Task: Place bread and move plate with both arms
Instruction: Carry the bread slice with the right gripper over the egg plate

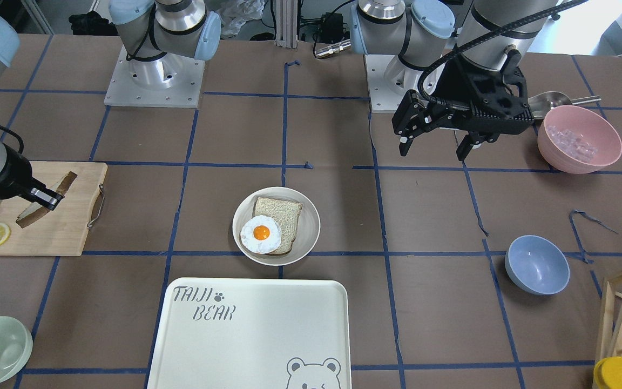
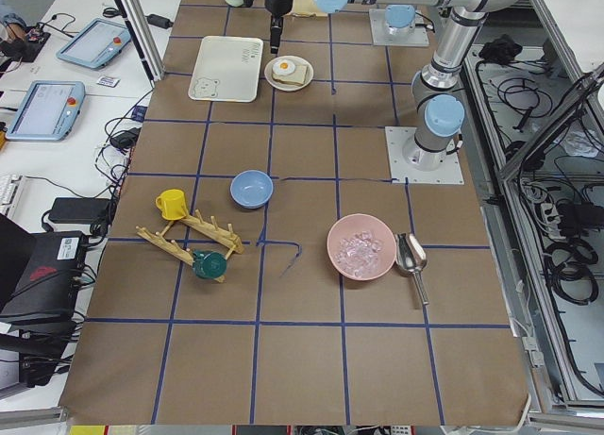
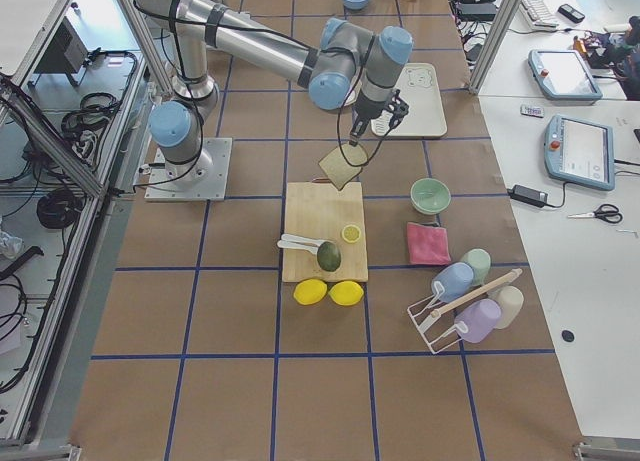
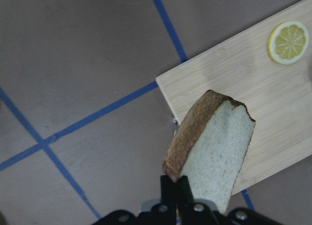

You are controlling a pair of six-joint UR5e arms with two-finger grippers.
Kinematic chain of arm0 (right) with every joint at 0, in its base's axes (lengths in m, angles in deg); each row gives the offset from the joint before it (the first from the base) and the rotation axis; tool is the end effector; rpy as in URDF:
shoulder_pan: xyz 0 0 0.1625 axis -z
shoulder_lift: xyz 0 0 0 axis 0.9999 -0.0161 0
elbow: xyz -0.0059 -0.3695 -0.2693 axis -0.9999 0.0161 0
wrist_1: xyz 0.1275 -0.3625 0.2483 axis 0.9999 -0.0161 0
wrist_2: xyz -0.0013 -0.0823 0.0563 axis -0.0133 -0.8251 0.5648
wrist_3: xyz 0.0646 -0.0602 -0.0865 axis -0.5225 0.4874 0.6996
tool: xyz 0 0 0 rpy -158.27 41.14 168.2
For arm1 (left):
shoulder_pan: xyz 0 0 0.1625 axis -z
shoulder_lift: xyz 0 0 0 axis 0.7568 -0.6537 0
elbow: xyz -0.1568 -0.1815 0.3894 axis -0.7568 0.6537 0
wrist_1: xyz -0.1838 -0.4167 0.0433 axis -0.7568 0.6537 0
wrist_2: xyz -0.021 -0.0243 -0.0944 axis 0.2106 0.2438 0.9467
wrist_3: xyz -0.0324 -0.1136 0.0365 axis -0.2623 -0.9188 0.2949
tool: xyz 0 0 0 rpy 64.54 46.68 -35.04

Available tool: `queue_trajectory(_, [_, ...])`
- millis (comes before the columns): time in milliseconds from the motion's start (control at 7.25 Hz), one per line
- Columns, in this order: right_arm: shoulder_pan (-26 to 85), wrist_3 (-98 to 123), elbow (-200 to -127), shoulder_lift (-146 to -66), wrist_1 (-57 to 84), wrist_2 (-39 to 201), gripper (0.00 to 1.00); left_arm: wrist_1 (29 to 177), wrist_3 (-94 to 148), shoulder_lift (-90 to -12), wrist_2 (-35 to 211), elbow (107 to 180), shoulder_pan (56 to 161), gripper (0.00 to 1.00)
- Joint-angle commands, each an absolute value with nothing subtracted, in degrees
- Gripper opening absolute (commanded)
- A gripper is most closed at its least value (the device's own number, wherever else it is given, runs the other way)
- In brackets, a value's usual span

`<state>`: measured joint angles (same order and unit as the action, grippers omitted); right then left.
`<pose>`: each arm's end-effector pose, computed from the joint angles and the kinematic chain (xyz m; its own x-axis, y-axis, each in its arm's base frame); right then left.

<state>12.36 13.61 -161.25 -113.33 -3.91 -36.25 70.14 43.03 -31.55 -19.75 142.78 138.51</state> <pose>-0.0179 -0.6168 0.3692 -0.8762 0.4680 0.1150 0.4808 0.8654 0.1413 -0.1354 -0.5521 0.5090 -0.9977 0.0178 0.0660 0.0098 0.9929 -0.1188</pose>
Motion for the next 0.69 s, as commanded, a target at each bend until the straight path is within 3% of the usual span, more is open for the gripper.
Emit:
queue_trajectory(0, [2.3, -2.1, -157.7, -112.6, -3.0, -31.6, 0.0, 70.1, 43.0, -31.5, -19.8, 142.9, 138.6, 1.0])
queue_trajectory(552, [-9.8, -24.4, -157.0, -108.6, -9.2, -25.3, 0.0, 70.1, 43.0, -31.4, -19.8, 142.9, 138.6, 1.0])
